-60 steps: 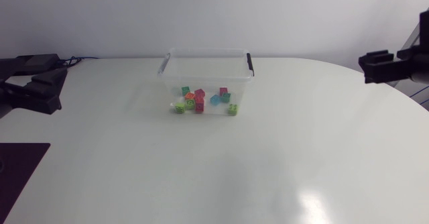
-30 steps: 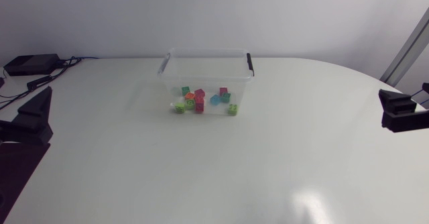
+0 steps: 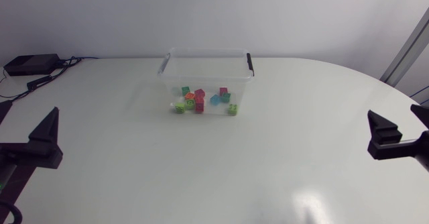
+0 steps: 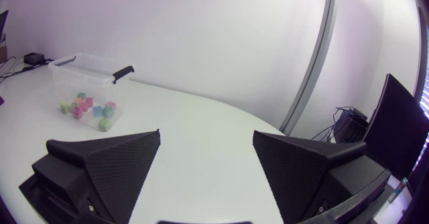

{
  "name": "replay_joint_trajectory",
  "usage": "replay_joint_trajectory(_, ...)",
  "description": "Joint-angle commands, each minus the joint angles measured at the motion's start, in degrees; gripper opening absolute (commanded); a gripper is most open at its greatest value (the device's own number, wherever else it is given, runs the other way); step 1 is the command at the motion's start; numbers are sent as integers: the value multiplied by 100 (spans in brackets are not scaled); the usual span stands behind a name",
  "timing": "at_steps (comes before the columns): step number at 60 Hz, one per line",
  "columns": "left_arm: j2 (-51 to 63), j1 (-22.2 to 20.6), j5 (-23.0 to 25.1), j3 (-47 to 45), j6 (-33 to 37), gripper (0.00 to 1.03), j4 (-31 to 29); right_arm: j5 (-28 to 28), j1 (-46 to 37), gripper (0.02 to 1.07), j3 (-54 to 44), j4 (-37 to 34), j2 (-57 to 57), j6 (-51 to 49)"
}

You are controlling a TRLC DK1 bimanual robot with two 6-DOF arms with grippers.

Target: Place the duplo bricks in the container

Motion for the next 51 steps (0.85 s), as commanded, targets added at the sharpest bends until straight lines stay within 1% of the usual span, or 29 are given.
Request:
replay_joint_trajectory(1, -103, -79, -51, -271, -299, 99, 101, 38, 115, 102, -380, 216, -244, 278)
replay_joint_trajectory(40, -557, -426, -69, -1373, -1631, 99, 307, 121, 752, 102, -2294, 1435, -1775, 1444)
replay_joint_trajectory(51, -561, -429, -69, -1382, -1643, 99, 309, 121, 757, 102, -2311, 1446, -1789, 1455)
